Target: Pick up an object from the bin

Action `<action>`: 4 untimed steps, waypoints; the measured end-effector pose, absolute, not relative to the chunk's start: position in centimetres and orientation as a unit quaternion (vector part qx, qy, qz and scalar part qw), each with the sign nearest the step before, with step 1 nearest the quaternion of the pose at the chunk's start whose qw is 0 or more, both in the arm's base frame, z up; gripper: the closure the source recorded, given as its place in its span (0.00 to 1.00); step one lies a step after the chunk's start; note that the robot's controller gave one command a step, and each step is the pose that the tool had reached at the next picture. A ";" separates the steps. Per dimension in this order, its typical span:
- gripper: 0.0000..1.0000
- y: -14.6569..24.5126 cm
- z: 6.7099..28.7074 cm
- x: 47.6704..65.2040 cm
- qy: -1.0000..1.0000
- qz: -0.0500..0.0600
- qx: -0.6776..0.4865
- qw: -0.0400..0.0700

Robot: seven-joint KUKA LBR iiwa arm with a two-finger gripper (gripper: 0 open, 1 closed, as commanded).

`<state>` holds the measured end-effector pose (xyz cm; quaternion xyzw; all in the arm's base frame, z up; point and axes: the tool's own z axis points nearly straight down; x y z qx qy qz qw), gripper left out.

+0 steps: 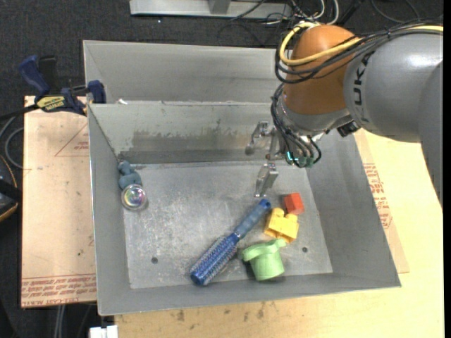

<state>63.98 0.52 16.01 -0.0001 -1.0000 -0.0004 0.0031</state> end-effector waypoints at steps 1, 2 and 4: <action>0.00 -1.8 10.6 58.6 -1.000 0.000 0.030 0.004; 0.00 -3.0 8.1 57.6 -0.993 -0.001 0.121 -0.003; 1.00 -1.5 21.6 56.5 -0.992 0.000 0.129 -0.005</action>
Offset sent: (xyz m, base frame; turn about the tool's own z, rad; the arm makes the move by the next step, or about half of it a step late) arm -0.0510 -0.0219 -0.0497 -0.0651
